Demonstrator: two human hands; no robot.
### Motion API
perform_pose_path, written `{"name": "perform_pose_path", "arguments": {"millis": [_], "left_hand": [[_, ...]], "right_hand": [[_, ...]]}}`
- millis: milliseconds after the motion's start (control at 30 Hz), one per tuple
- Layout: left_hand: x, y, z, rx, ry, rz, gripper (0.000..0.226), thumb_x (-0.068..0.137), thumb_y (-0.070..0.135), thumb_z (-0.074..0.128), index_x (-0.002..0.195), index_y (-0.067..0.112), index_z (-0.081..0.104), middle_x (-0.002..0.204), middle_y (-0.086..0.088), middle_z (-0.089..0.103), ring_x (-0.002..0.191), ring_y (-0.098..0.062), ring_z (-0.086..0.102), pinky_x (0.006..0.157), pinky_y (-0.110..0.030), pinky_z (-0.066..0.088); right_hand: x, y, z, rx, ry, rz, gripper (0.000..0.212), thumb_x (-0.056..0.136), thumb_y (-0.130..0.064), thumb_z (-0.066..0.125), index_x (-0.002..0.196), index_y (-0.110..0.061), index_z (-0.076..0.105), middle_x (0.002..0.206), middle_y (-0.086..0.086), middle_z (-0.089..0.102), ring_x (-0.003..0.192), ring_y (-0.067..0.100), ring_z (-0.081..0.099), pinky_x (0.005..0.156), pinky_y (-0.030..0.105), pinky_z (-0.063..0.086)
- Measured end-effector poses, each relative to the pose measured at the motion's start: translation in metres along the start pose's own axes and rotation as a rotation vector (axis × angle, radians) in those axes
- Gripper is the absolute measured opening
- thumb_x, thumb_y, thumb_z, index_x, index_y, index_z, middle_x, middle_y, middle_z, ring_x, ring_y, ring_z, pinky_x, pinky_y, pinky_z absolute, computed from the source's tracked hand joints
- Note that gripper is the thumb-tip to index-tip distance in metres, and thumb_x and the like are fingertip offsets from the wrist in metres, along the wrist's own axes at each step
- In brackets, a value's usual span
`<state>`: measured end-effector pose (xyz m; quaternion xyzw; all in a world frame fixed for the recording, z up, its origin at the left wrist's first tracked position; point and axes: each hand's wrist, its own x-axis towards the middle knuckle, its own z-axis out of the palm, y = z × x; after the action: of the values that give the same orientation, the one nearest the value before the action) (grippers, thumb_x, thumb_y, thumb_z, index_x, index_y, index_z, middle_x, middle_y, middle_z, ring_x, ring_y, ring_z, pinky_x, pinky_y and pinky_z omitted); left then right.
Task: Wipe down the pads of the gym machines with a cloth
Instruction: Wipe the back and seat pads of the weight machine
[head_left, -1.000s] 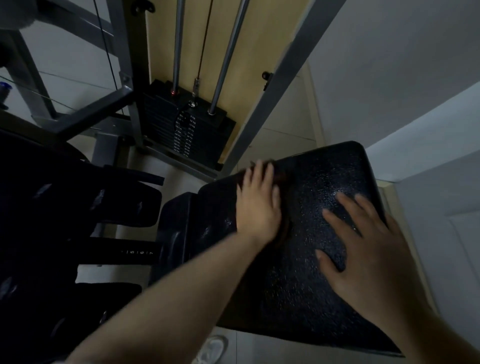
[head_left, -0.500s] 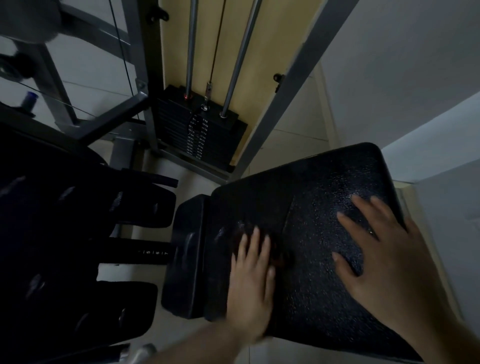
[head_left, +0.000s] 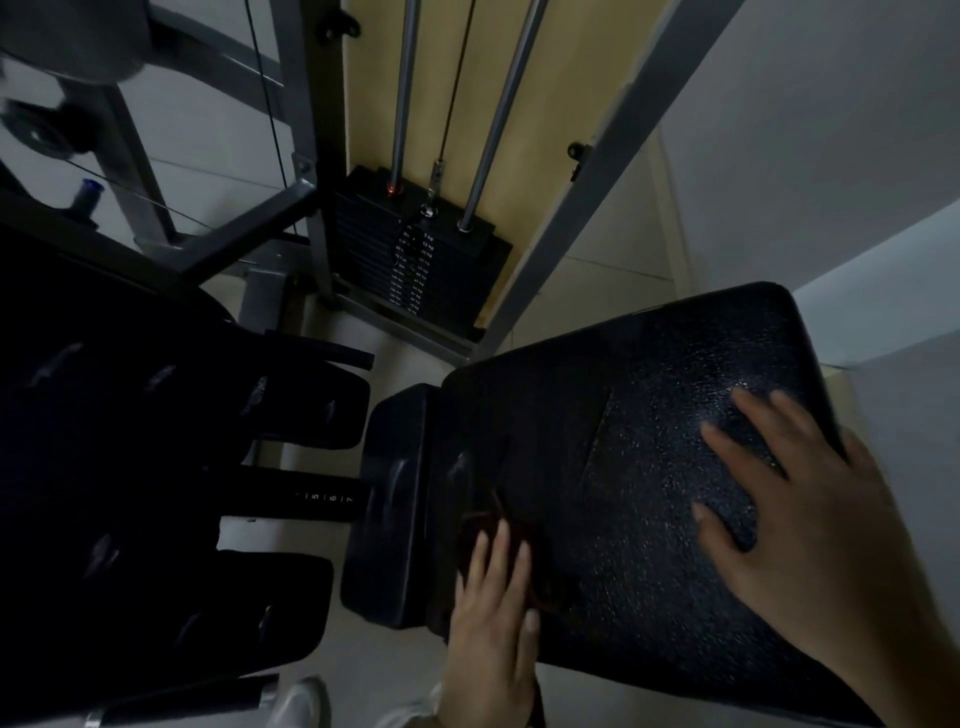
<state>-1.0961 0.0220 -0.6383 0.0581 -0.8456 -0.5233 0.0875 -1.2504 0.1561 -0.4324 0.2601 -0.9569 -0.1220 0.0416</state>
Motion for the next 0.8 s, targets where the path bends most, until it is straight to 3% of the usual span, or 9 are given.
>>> {"name": "perform_pose_path", "arguments": {"millis": [100, 167, 300, 467, 600, 700, 800], "left_hand": [[0.050, -0.001, -0.009, -0.030, -0.044, -0.090, 0.051, 0.100, 0.047, 0.015, 0.149, 0.041, 0.002, 0.158, 0.020, -0.009, 0.146, -0.007, -0.011, 0.117, -0.040, 0.004], [0.111, -0.004, -0.013, 0.009, -0.019, -0.180, 0.048, 0.101, 0.044, 0.018, 0.146, 0.042, 0.001, 0.157, 0.018, -0.012, 0.144, -0.006, -0.015, 0.120, -0.039, 0.000], [0.192, -0.006, -0.018, 0.073, -0.046, -0.360, 0.051, 0.104, 0.037, 0.022, 0.152, 0.029, 0.009, 0.160, 0.004, -0.003, 0.147, -0.020, -0.005, 0.119, -0.044, 0.001], [0.107, 0.007, -0.009, -0.014, -0.007, -0.208, 0.050, 0.099, 0.051, 0.014, 0.147, 0.042, 0.002, 0.158, 0.016, -0.010, 0.145, -0.009, -0.015, 0.119, -0.041, -0.002], [0.018, 0.028, -0.002, -0.017, -0.077, 0.021, 0.051, 0.100, 0.045, 0.018, 0.148, 0.048, 0.001, 0.159, 0.017, -0.002, 0.147, -0.011, -0.005, 0.114, -0.042, 0.003], [0.054, 0.019, -0.008, -0.015, -0.101, 0.029, 0.052, 0.099, 0.044, 0.020, 0.147, 0.046, 0.003, 0.158, 0.022, -0.008, 0.146, -0.007, -0.010, 0.116, -0.041, 0.001], [0.137, 0.012, -0.012, 0.017, -0.026, -0.082, 0.049, 0.100, 0.044, 0.022, 0.147, 0.039, 0.009, 0.158, 0.018, -0.004, 0.146, -0.008, -0.010, 0.120, -0.043, 0.002]], "right_hand": [[0.000, -0.001, 0.000, -0.007, 0.003, 0.007, 0.065, 0.077, -0.047, 0.041, 0.124, -0.008, 0.063, 0.145, 0.014, 0.044, 0.136, 0.033, 0.036, 0.101, 0.062, 0.035], [0.000, -0.001, -0.001, -0.034, -0.012, 0.005, 0.065, 0.078, -0.048, 0.040, 0.124, -0.008, 0.063, 0.145, 0.014, 0.043, 0.136, 0.033, 0.037, 0.100, 0.062, 0.036], [0.000, -0.007, -0.003, -0.132, -0.064, 0.035, 0.067, 0.082, -0.053, 0.035, 0.130, -0.012, 0.058, 0.148, 0.013, 0.040, 0.138, 0.032, 0.035, 0.103, 0.060, 0.033], [-0.007, -0.025, 0.000, -0.248, -0.072, 0.074, 0.066, 0.089, -0.047, 0.032, 0.140, -0.008, 0.047, 0.151, 0.020, 0.033, 0.140, 0.037, 0.029, 0.108, 0.061, 0.017], [-0.010, -0.053, 0.018, -0.182, -0.081, 0.045, 0.065, 0.088, -0.041, 0.029, 0.136, -0.002, 0.050, 0.148, 0.023, 0.034, 0.138, 0.037, 0.033, 0.112, 0.053, 0.016], [-0.007, -0.062, 0.026, -0.135, -0.092, 0.028, 0.064, 0.087, -0.038, 0.028, 0.133, -0.001, 0.053, 0.147, 0.023, 0.037, 0.136, 0.036, 0.037, 0.112, 0.050, 0.020], [-0.009, -0.058, 0.027, -0.119, -0.066, 0.041, 0.063, 0.087, -0.039, 0.030, 0.132, -0.002, 0.054, 0.147, 0.022, 0.039, 0.136, 0.035, 0.038, 0.111, 0.049, 0.022]]}}
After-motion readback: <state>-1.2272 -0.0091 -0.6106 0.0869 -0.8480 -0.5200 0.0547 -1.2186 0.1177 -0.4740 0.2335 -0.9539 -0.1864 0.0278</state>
